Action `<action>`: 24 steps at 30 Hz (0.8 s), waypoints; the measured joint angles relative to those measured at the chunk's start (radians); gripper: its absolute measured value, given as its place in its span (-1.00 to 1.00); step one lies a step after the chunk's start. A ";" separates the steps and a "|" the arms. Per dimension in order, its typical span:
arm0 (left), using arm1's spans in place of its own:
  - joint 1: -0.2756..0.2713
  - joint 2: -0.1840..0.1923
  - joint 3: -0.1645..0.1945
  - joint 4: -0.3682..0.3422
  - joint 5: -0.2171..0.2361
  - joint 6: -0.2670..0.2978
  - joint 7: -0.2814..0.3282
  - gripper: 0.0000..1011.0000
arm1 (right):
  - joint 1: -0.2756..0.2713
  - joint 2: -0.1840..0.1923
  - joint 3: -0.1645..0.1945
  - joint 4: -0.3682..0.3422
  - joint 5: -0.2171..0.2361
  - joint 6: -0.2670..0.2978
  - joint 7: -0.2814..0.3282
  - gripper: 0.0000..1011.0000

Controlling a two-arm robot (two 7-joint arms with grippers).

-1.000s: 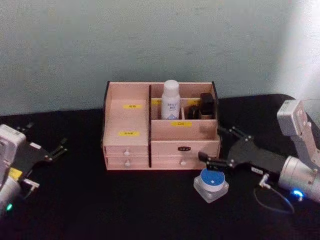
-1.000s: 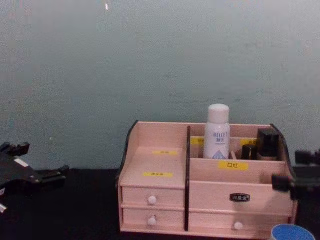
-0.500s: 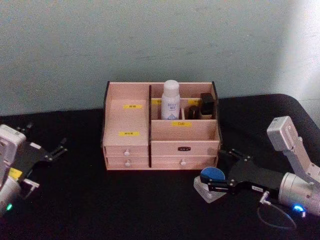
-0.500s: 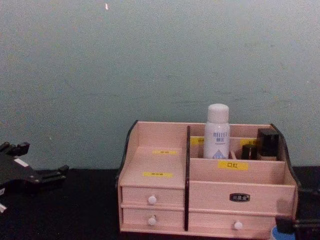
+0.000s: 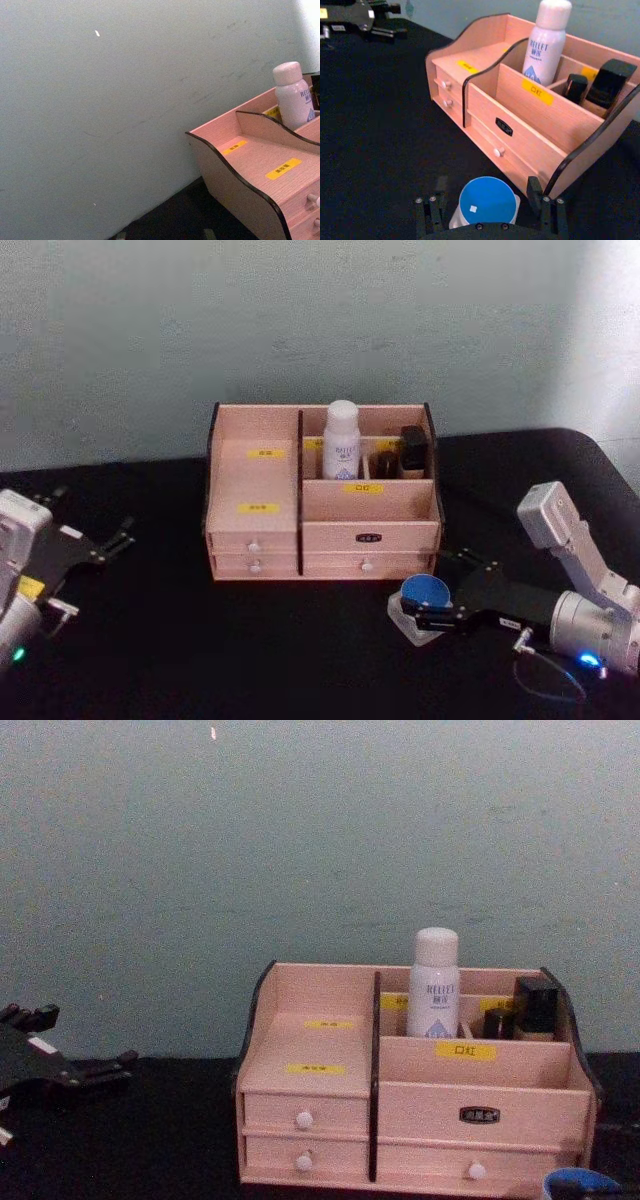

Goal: Pick up the facial cleanser and watermelon frost from the table and place them into the tiered storage box.

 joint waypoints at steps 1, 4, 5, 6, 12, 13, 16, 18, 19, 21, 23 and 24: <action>0.000 0.000 0.000 0.000 0.000 0.000 0.000 0.98 | 0.002 -0.001 -0.001 0.003 -0.002 0.001 0.000 0.98; 0.000 0.000 0.000 0.000 0.000 0.000 0.000 0.98 | 0.009 -0.005 -0.007 0.015 -0.008 0.003 0.000 0.98; 0.000 0.000 0.000 0.000 0.000 0.000 0.000 0.98 | 0.011 -0.006 -0.009 0.018 -0.010 0.005 0.000 0.98; 0.000 0.000 0.000 0.000 0.000 0.000 0.000 0.98 | 0.012 -0.007 -0.010 0.020 -0.011 0.006 0.000 0.98; 0.000 0.000 0.000 0.000 0.000 0.000 0.000 0.98 | 0.014 -0.010 -0.012 0.026 -0.014 0.015 -0.001 0.98; 0.000 0.000 0.000 0.000 0.000 0.000 0.000 0.98 | 0.014 -0.010 -0.012 0.027 -0.014 0.015 -0.001 0.98; 0.000 0.000 0.000 0.000 0.000 0.000 0.000 0.98 | 0.014 -0.012 -0.012 0.031 -0.014 0.017 -0.004 0.98; 0.000 0.000 0.000 0.000 0.000 0.000 0.000 0.98 | 0.016 -0.014 -0.012 0.035 -0.015 0.018 -0.006 0.98; 0.000 0.000 0.000 0.000 0.000 0.000 0.000 0.98 | 0.017 -0.015 -0.012 0.038 -0.016 0.018 -0.007 0.98; 0.000 0.000 0.000 0.000 0.000 0.000 0.000 0.98 | 0.018 -0.016 -0.012 0.041 -0.017 0.019 -0.007 0.98; 0.000 0.000 0.000 0.000 0.000 0.000 0.000 0.98 | 0.020 -0.017 -0.012 0.045 -0.018 0.020 -0.007 0.98; 0.000 0.000 0.000 0.000 0.000 0.000 0.000 0.98 | 0.020 -0.017 -0.012 0.046 -0.018 0.022 -0.007 0.98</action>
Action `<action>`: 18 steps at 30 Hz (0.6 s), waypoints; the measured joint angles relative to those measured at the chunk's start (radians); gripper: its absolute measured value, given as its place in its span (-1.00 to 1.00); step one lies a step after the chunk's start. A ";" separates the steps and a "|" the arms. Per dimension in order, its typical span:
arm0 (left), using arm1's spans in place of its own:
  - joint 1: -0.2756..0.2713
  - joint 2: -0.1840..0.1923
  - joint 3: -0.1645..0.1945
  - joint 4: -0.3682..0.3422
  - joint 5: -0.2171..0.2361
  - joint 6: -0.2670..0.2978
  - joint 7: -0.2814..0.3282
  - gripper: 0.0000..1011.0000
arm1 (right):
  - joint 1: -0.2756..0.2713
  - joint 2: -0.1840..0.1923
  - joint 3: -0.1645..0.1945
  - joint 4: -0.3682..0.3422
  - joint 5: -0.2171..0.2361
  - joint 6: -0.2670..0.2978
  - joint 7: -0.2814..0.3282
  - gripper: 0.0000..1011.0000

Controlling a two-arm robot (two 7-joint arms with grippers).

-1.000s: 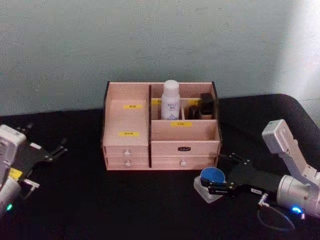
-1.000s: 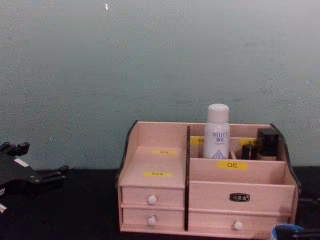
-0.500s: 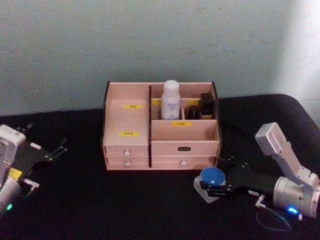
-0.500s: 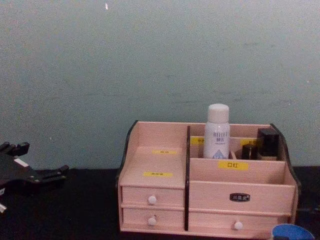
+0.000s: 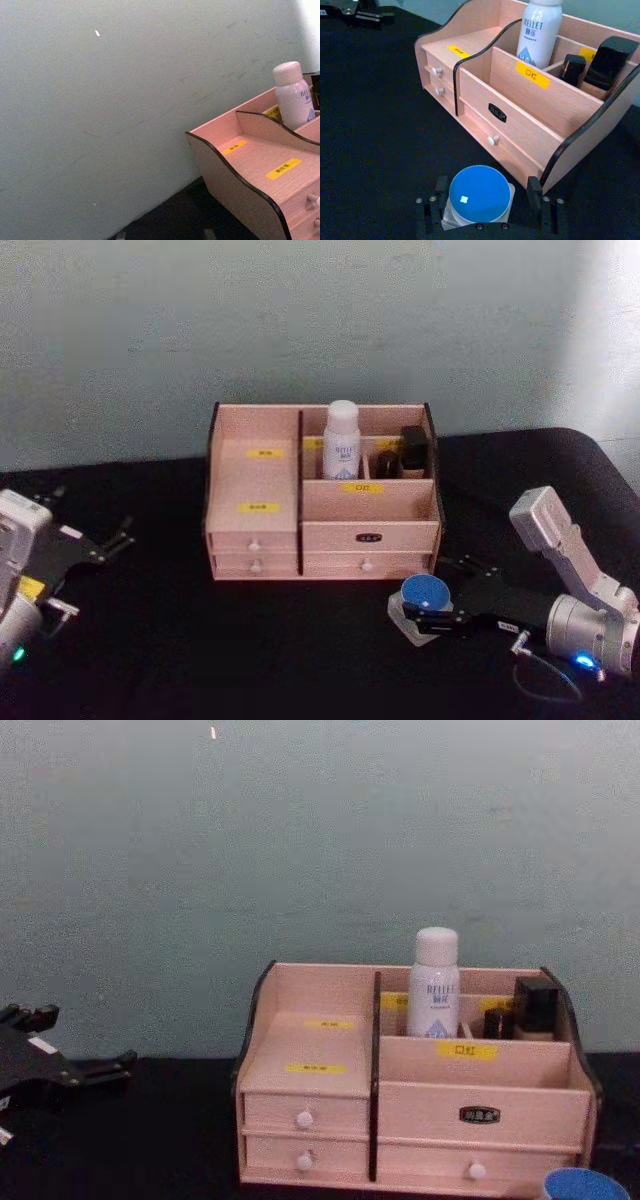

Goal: Pick up the facial cleanser and watermelon frost from the table and place them into the tiered storage box.

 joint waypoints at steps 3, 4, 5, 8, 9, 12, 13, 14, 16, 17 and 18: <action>0.000 0.000 0.000 0.000 0.000 0.000 0.000 0.98 | 0.000 -0.001 -0.001 0.003 0.000 0.004 0.001 0.98; 0.000 0.000 0.000 0.000 0.000 0.000 0.000 0.98 | 0.000 -0.001 -0.001 0.004 0.000 0.005 0.001 0.98; 0.000 0.000 0.000 0.000 0.000 0.000 0.000 0.98 | 0.001 -0.002 -0.001 0.005 0.000 0.007 0.002 0.98; 0.000 0.000 0.000 0.000 0.000 0.000 0.000 0.98 | 0.001 -0.002 -0.003 0.007 0.001 0.010 0.004 0.98; 0.000 0.000 0.000 0.000 0.000 0.000 0.000 0.98 | 0.001 -0.003 -0.004 0.009 0.001 0.011 0.005 0.98; 0.000 0.000 0.000 0.000 0.000 0.000 0.000 0.98 | 0.001 -0.004 -0.005 0.010 0.003 0.013 0.005 0.98; 0.000 0.000 0.000 0.000 0.000 0.000 0.000 0.98 | 0.001 -0.004 -0.005 0.010 0.004 0.013 0.005 0.98; 0.000 0.000 0.000 0.000 0.000 0.000 0.000 0.98 | 0.001 -0.005 -0.005 0.010 0.004 0.013 0.005 0.98; 0.000 0.000 0.000 0.000 0.000 0.000 0.000 0.98 | 0.001 -0.005 -0.005 0.011 0.005 0.014 0.006 0.98; 0.000 0.000 0.000 0.000 0.000 0.000 0.000 0.98 | 0.001 -0.005 -0.006 0.011 0.006 0.015 0.006 0.98; 0.000 0.000 0.000 0.000 0.000 0.000 0.000 0.98 | 0.001 -0.006 -0.006 0.011 0.006 0.015 0.006 0.98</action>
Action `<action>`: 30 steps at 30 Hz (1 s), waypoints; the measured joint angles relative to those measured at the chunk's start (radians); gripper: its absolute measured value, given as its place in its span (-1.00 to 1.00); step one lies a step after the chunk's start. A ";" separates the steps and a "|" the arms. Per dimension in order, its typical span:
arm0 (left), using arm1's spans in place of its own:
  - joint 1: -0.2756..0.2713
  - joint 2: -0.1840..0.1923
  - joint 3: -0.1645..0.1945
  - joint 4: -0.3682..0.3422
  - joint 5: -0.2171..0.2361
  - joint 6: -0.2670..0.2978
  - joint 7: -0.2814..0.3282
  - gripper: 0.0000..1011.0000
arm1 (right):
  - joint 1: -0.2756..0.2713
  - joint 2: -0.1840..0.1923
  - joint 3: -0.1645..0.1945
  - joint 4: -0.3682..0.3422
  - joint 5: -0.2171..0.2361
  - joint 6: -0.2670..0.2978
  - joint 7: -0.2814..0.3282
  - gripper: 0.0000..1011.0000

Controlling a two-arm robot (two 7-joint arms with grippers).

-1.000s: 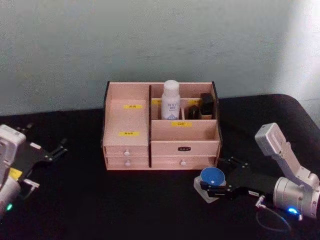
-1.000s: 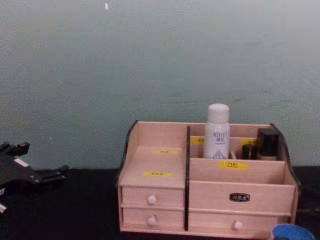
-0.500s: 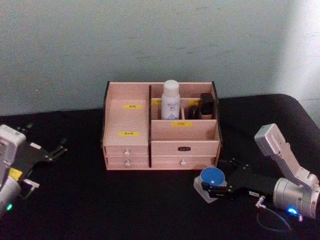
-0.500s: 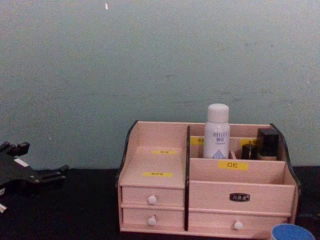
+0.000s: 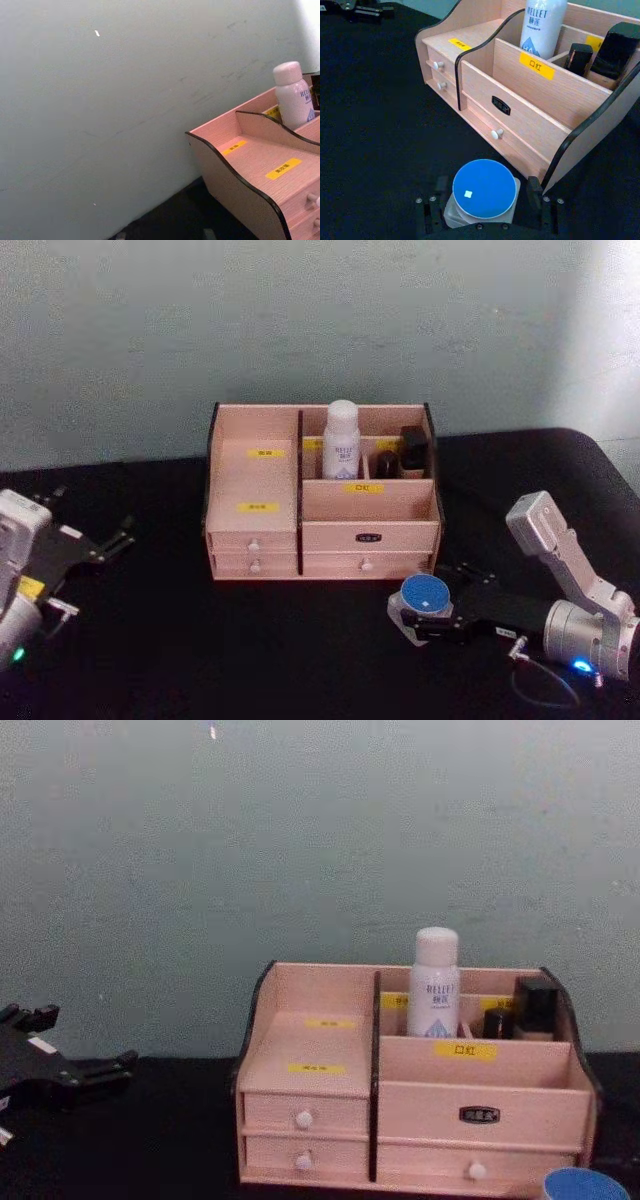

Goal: Pick up the facial cleanser and watermelon frost from the table and place them into the tiered storage box.

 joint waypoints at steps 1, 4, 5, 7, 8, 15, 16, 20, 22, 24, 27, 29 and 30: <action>0.000 0.000 0.000 0.000 0.000 0.000 0.000 0.98 | 0.000 0.000 0.000 0.000 0.000 0.001 0.000 0.98; 0.000 0.000 0.000 0.000 0.000 0.000 0.000 0.98 | 0.001 -0.001 -0.001 0.000 0.003 0.006 0.000 0.98; 0.000 0.000 0.000 0.000 0.000 0.000 0.000 0.98 | 0.002 -0.001 -0.001 0.000 0.004 0.008 0.000 0.98; 0.000 0.000 0.000 0.000 0.000 0.000 0.000 0.98 | 0.003 -0.001 -0.001 0.000 0.005 0.011 -0.001 0.98; 0.000 0.000 0.000 0.000 0.000 0.000 0.000 0.98 | 0.003 -0.001 -0.001 0.000 0.007 0.015 -0.001 0.98; 0.000 0.000 0.000 0.000 0.000 0.000 0.000 0.98 | 0.003 -0.001 0.000 -0.001 0.010 0.023 -0.005 0.98; 0.000 0.000 0.000 0.000 0.000 0.000 0.000 0.98 | 0.003 -0.001 0.000 -0.001 0.010 0.022 -0.005 0.98; 0.000 0.000 0.000 0.000 0.000 0.000 0.000 0.98 | 0.003 -0.001 0.000 -0.001 0.010 0.022 -0.005 0.98; 0.000 0.000 0.000 0.000 0.000 0.000 0.000 0.98 | 0.003 -0.001 0.001 -0.001 0.009 0.021 -0.005 0.98; 0.000 0.000 0.000 0.000 0.000 0.000 0.000 0.98 | 0.003 -0.001 0.001 -0.001 0.009 0.020 -0.005 0.98; 0.000 0.000 0.000 0.000 0.000 0.000 0.000 0.98 | 0.003 -0.001 0.001 -0.001 0.009 0.019 -0.005 0.98; 0.000 0.000 0.000 0.000 0.000 0.000 0.000 0.98 | 0.003 -0.001 0.001 -0.001 0.009 0.019 -0.005 0.98; 0.000 0.000 0.000 0.000 0.000 0.000 0.000 0.98 | 0.003 -0.001 0.001 -0.001 0.009 0.019 -0.005 0.98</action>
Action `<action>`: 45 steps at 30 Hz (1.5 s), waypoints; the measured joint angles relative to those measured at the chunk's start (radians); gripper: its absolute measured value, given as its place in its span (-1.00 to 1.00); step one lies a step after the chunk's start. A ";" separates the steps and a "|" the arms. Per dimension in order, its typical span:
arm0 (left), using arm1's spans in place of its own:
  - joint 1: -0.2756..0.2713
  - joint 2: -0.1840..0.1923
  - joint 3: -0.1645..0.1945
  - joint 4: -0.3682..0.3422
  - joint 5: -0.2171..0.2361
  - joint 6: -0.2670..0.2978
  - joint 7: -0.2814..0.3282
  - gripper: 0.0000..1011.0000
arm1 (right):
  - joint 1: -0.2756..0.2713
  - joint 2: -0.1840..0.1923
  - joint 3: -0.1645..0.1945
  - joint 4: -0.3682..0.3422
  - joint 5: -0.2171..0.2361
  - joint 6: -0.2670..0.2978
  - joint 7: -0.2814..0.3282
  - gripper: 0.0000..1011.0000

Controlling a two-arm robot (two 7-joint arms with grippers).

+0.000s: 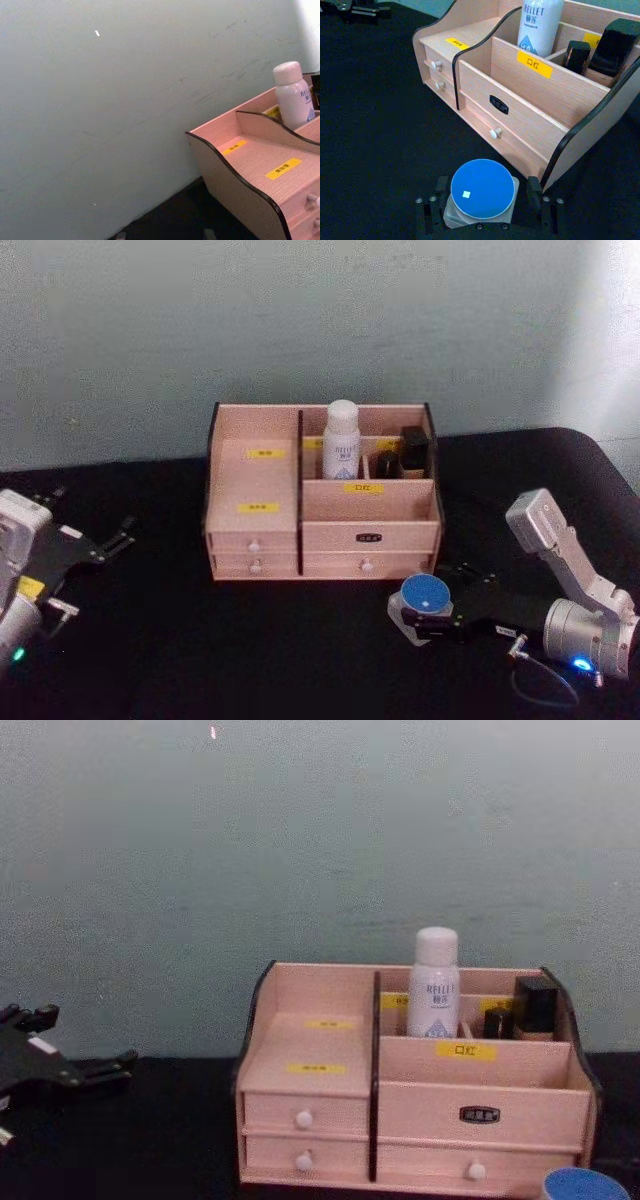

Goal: Pick up the facial cleanser and watermelon frost from the table and place them into the tiered storage box.

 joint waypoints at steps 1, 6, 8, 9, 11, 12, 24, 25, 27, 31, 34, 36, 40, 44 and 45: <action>0.000 0.000 0.000 0.000 0.000 0.000 0.000 0.98 | 0.000 0.000 0.000 0.000 0.000 0.000 0.000 0.96; 0.000 0.000 0.000 0.000 0.000 0.000 0.000 0.98 | 0.000 0.000 0.000 0.000 0.000 -0.001 0.000 0.78; 0.000 0.000 0.000 0.000 0.000 0.000 0.000 0.98 | 0.000 0.000 0.000 0.000 0.000 -0.001 0.001 0.70; 0.000 0.000 0.000 0.000 0.000 0.000 0.000 0.98 | 0.000 0.000 0.000 0.000 0.000 -0.001 0.001 0.65; 0.000 0.000 0.000 0.000 0.000 0.000 0.000 0.98 | 0.000 0.000 0.000 0.000 0.000 -0.002 0.001 0.51; 0.000 0.000 0.000 0.000 0.000 0.000 0.000 0.98 | 0.000 0.000 0.000 0.000 0.000 -0.002 0.001 0.46; 0.000 0.000 0.000 0.000 0.000 0.000 0.000 0.98 | 0.000 0.000 0.000 0.000 -0.001 -0.003 0.001 0.42; 0.000 0.000 0.000 0.000 0.000 0.000 0.000 0.98 | 0.000 0.000 0.000 0.000 -0.001 -0.003 0.001 0.42; 0.000 0.000 0.000 0.000 0.000 0.000 0.000 0.98 | 0.000 0.000 0.000 0.000 -0.001 -0.002 0.001 0.42; 0.000 0.000 0.000 0.000 0.000 0.000 0.000 0.98 | 0.001 0.005 -0.005 0.001 -0.001 -0.012 0.017 0.42; 0.000 0.000 0.000 0.000 0.000 0.000 0.000 0.98 | 0.003 0.015 -0.011 0.000 0.001 -0.028 0.043 0.42; 0.000 0.000 0.000 0.000 0.000 0.000 0.000 0.98 | 0.003 0.023 -0.012 -0.007 0.015 -0.035 0.063 0.42; 0.000 0.000 0.000 0.000 0.000 0.000 0.000 0.98 | 0.005 0.028 -0.012 -0.015 0.032 -0.038 0.077 0.42; 0.000 0.000 0.000 0.000 0.000 0.000 0.000 0.98 | 0.016 0.030 -0.017 -0.026 0.052 -0.042 0.091 0.42; 0.000 0.000 0.000 0.000 0.000 0.000 0.000 0.98 | 0.019 0.030 -0.018 -0.027 0.055 -0.043 0.094 0.42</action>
